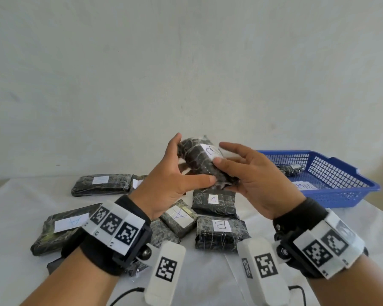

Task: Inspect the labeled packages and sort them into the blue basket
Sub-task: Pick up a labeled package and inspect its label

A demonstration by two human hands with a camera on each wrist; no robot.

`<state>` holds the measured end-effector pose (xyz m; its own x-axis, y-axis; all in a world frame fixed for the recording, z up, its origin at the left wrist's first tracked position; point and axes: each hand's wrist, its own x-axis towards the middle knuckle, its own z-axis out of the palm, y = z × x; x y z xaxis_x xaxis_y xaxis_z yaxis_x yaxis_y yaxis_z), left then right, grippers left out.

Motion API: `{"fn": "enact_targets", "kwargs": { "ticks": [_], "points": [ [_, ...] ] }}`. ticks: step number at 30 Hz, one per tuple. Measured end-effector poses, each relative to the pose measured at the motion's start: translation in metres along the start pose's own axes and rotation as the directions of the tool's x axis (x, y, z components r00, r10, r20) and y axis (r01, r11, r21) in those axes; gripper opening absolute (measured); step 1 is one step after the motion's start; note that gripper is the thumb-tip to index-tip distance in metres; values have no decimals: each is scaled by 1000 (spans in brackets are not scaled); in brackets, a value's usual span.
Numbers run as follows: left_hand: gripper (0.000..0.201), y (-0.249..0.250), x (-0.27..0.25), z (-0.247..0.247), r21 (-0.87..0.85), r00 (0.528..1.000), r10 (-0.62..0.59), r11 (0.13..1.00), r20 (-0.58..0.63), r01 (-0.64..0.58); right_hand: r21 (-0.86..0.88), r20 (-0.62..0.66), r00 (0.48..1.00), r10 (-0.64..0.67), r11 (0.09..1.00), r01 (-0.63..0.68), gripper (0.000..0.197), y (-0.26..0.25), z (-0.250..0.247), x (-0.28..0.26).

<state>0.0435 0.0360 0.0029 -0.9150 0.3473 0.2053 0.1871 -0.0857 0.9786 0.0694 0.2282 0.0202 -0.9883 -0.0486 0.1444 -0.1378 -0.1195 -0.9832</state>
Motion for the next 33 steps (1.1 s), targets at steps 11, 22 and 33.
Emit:
{"fn": "enact_targets", "kwargs": {
  "ticks": [11,22,33],
  "points": [
    [58,4,4,-12,-224,978,-123,961,167,159,-349,38,999,9,937,5,101,-7,-14,2],
    [44,6,26,36,-84,933,-306,942,191,326,-176,31,945,326,932,-316,59,-12,-52,7],
    [32,-13,118,115,100,953,-189,980,238,170,-243,-549,833,75,939,-245,38,-53,-221,68]
  ]
}}
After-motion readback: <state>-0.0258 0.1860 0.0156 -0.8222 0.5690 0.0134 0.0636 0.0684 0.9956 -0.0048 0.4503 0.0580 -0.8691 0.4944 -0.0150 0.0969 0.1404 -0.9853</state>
